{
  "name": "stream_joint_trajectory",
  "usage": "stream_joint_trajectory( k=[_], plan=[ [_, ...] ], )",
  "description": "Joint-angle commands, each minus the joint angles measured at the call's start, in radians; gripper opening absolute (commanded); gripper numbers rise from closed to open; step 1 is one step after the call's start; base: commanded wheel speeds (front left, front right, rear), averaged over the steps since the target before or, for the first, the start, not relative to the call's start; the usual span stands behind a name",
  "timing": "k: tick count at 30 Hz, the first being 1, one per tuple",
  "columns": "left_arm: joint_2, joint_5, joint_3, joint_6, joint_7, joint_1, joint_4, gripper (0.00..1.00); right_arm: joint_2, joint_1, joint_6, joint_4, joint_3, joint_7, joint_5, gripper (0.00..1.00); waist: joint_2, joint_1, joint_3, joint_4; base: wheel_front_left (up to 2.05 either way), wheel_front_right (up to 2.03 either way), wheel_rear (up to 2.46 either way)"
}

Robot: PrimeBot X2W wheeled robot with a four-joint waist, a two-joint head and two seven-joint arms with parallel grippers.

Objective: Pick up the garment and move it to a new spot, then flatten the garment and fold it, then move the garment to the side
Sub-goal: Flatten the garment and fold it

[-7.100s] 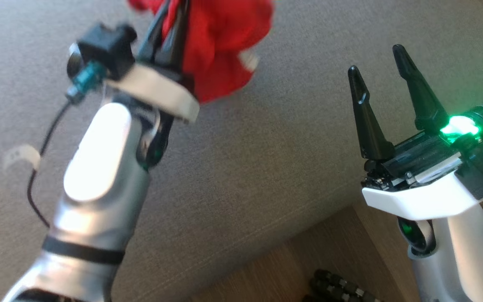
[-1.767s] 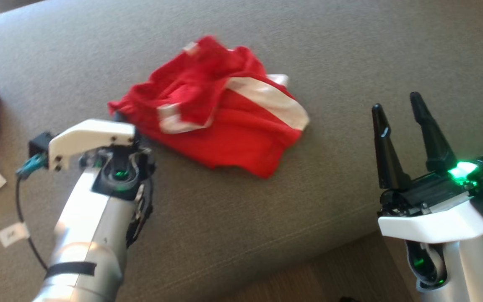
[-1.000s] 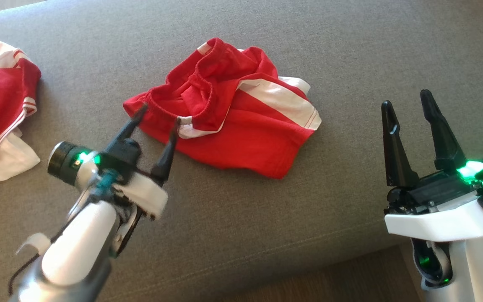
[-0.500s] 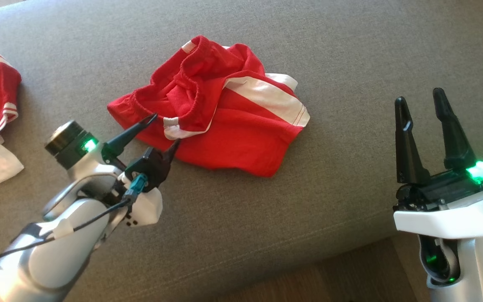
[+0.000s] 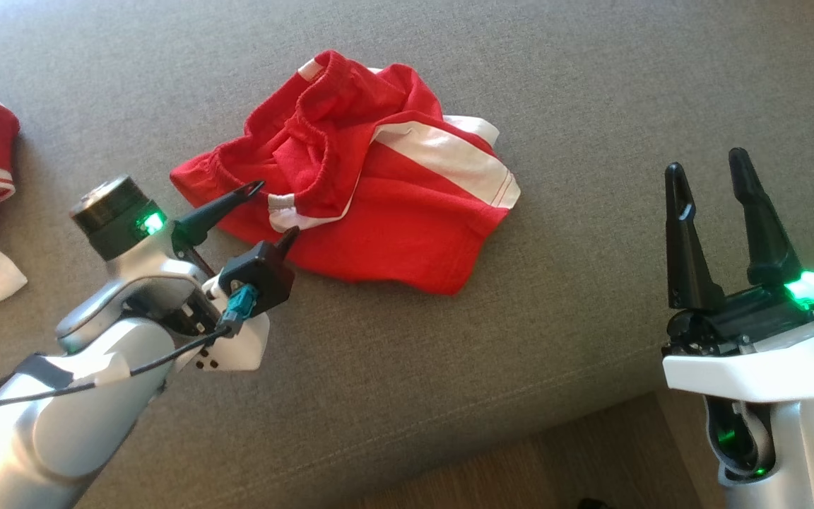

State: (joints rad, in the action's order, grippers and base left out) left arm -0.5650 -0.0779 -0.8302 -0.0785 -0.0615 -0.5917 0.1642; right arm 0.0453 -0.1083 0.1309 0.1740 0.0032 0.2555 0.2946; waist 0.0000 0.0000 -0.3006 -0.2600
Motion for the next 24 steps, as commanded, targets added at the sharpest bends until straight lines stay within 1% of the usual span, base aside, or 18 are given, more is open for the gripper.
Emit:
stream_joint_trajectory(
  k=[1,3,4,6,7,13,15,17,20,21,22,24],
  plan=[
    [-0.041,-0.009,0.033,-0.004,-0.010,-0.050,-0.029,1.00,0.005,-0.010,0.000,0.033,0.022,0.006,0.009,1.00,0.0000,0.0000,-0.004,-0.001,0.00,0.00,0.00],
    [-0.041,-0.009,0.020,-0.012,-0.021,-0.061,-0.030,1.00,0.005,-0.011,0.000,0.033,0.021,0.006,0.012,1.00,0.0000,0.0000,-0.013,-0.001,0.00,0.00,0.00],
    [-0.040,-0.008,0.017,-0.015,-0.023,-0.065,-0.030,0.97,0.005,-0.012,0.000,0.034,0.021,0.006,0.013,1.00,0.0000,0.0000,-0.016,-0.002,0.00,0.00,0.00],
    [-0.041,0.000,0.010,-0.021,-0.028,-0.072,-0.030,0.43,0.005,-0.015,0.000,0.035,0.021,0.006,0.015,1.00,0.0000,0.0000,-0.023,-0.001,0.00,0.00,0.00],
    [-0.042,0.004,0.006,-0.024,-0.032,-0.074,-0.030,0.00,0.005,-0.016,0.000,0.035,0.022,0.006,0.015,1.00,0.0000,0.0000,-0.026,-0.001,0.00,0.00,0.00],
    [-0.048,0.037,-0.006,-0.032,-0.038,-0.072,-0.046,0.00,0.005,-0.017,0.000,0.032,0.018,0.006,0.018,1.00,0.0000,0.0000,-0.033,0.003,0.00,0.00,0.00],
    [-0.043,0.068,0.002,-0.033,-0.034,-0.064,-0.060,0.00,0.005,-0.017,0.000,0.031,0.018,0.006,0.017,1.00,0.0000,0.0000,-0.031,0.006,0.00,0.00,0.00],
    [-0.032,0.120,0.022,-0.032,-0.028,-0.049,-0.082,0.00,0.005,-0.018,0.000,0.029,0.021,0.006,0.013,1.00,0.0000,0.0000,-0.028,0.011,0.00,0.00,0.00],
    [-0.011,0.239,0.079,-0.024,-0.015,-0.017,-0.116,0.00,0.005,-0.021,0.000,0.028,0.028,0.006,0.005,1.00,0.0000,0.0000,-0.023,0.018,0.00,0.00,0.00],
    [-0.011,0.269,0.097,-0.022,-0.015,-0.010,-0.124,0.00,0.005,-0.022,0.000,0.026,0.030,0.006,0.003,1.00,0.0000,0.0000,-0.022,0.021,0.00,0.00,0.00],
    [-0.011,0.269,0.097,-0.022,-0.015,-0.010,-0.124,0.00,0.005,-0.022,0.000,0.026,0.030,0.006,0.003,1.00,0.0000,0.0000,-0.022,0.021,0.00,0.00,0.00],
    [-0.015,0.324,0.133,-0.015,-0.016,0.000,-0.135,0.00,0.005,-0.027,0.000,0.015,0.042,0.006,0.010,1.00,0.0000,0.0000,-0.027,0.029,0.00,0.00,0.00]
  ],
)
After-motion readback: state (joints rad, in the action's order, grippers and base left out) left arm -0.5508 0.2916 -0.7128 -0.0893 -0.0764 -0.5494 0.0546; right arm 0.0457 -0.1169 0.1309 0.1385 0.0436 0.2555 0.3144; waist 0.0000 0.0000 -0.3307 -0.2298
